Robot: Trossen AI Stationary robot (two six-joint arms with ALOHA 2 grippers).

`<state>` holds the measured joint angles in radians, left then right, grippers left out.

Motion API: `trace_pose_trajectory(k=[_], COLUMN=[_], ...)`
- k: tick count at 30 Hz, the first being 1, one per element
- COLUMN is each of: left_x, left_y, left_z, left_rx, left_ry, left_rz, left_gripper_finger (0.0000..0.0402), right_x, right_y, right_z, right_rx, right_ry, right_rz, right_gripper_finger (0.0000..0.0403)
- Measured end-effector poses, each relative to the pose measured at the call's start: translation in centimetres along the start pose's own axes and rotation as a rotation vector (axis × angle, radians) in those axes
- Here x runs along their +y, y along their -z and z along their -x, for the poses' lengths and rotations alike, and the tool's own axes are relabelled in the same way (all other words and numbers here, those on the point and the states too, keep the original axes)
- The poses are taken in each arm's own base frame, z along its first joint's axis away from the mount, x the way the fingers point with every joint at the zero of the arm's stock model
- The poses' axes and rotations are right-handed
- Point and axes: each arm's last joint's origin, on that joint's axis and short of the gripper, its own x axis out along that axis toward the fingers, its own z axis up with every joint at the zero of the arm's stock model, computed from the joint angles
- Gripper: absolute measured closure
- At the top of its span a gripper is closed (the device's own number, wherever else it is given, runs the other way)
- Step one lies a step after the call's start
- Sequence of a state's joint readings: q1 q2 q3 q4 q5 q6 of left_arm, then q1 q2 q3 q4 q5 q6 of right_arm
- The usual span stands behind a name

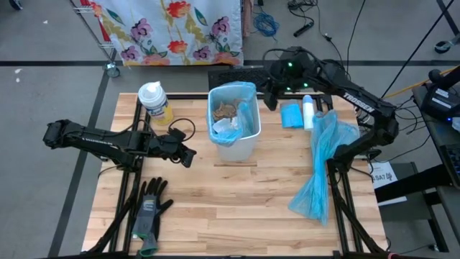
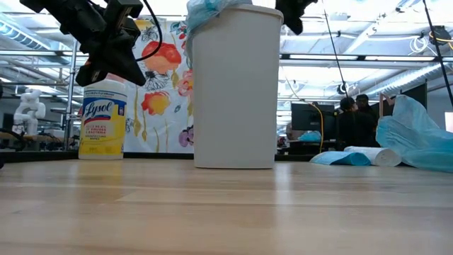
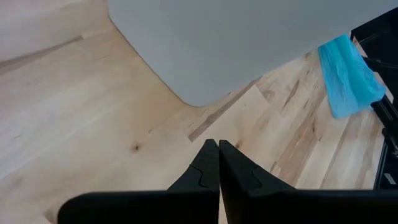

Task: Place trash/remove bag and relplace
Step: Close the trash bag

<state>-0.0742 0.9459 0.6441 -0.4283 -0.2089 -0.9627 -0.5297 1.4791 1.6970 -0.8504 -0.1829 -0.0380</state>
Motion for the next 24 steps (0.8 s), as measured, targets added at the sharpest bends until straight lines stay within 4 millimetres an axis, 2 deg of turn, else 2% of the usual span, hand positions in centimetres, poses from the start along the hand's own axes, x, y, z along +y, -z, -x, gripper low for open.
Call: trace_pose_trajectory(k=[3, 6, 12, 16, 24], left_x=[0.0, 0.0, 0.0, 0.0, 0.0], left_y=[0.0, 0.0, 0.0, 0.0, 0.0], left_z=[0.0, 0.0, 0.0, 0.0, 0.0], left_rx=[0.000, 0.000, -0.001, -0.003, -0.005], left_ry=[0.000, 0.000, -0.001, -0.002, -0.005], left_rz=[0.000, 0.000, 0.000, 0.000, -0.001], left_gripper_finger=[0.0401, 0.0401, 0.0401, 0.0401, 0.0401], right_x=[0.4, 1.1, 1.9, 1.1, 0.6], right_y=[0.6, 1.0, 1.1, 1.2, -0.9], right_z=[1.1, 0.9, -1.5, -3.5, -6.6], right_rx=[0.043, 0.096, 0.136, 0.163, -0.036], right_ry=[-0.013, -0.051, -0.075, 0.088, 0.132], right_rz=[-0.003, 0.006, 0.033, 0.069, 0.152], right_gripper_finger=[0.0403, 0.0403, 0.0403, 0.0403, 0.0403])
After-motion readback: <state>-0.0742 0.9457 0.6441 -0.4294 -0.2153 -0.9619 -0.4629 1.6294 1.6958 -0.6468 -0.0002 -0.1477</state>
